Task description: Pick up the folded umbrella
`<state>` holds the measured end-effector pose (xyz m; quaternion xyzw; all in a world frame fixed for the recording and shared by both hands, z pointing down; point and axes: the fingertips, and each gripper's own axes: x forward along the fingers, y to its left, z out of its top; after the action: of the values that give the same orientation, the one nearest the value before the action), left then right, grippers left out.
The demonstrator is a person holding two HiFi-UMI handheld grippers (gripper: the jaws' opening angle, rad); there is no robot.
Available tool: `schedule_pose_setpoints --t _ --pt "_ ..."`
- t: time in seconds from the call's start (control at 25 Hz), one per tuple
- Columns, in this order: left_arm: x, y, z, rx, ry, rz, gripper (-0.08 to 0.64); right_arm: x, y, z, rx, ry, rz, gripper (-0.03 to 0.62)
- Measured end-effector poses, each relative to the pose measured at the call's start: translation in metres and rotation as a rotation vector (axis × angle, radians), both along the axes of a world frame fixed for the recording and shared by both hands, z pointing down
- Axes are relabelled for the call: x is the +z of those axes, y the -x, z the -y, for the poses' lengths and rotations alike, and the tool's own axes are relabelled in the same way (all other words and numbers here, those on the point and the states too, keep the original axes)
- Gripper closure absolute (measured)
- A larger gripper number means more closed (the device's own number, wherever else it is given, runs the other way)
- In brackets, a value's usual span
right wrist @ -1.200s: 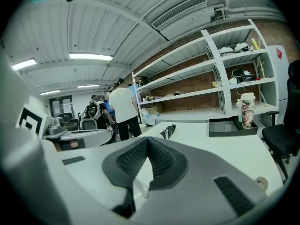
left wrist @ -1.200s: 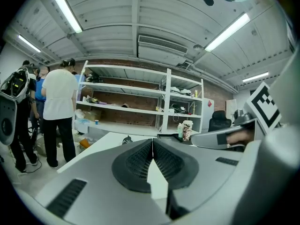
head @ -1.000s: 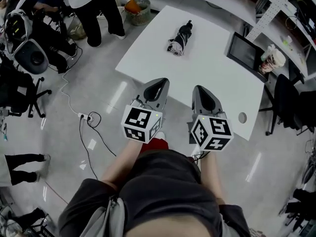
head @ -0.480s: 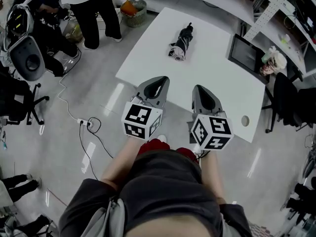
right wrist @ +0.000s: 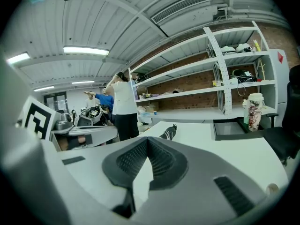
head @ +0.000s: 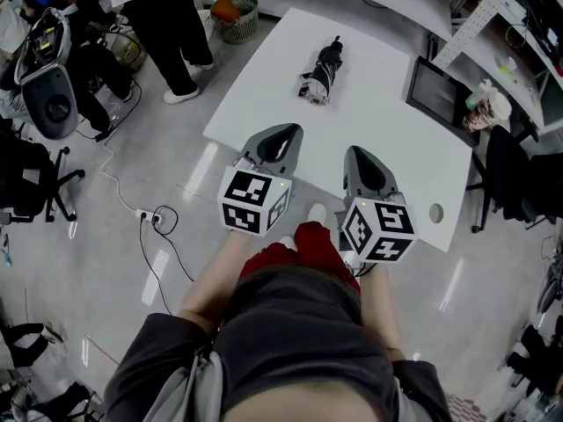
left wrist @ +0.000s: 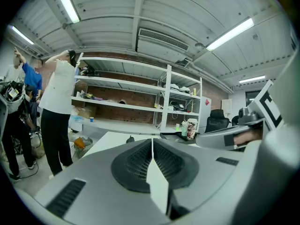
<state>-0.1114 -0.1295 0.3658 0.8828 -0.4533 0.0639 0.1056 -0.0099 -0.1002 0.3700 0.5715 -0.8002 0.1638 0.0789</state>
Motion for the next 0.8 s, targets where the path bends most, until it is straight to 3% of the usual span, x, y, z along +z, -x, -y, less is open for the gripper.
schedule_pose_setpoints --t 0.8 --pt "0.007 -0.027 0.107 0.008 0.039 0.03 0.521 0.006 -0.032 0.092 0.007 0.018 0.006 0.574"
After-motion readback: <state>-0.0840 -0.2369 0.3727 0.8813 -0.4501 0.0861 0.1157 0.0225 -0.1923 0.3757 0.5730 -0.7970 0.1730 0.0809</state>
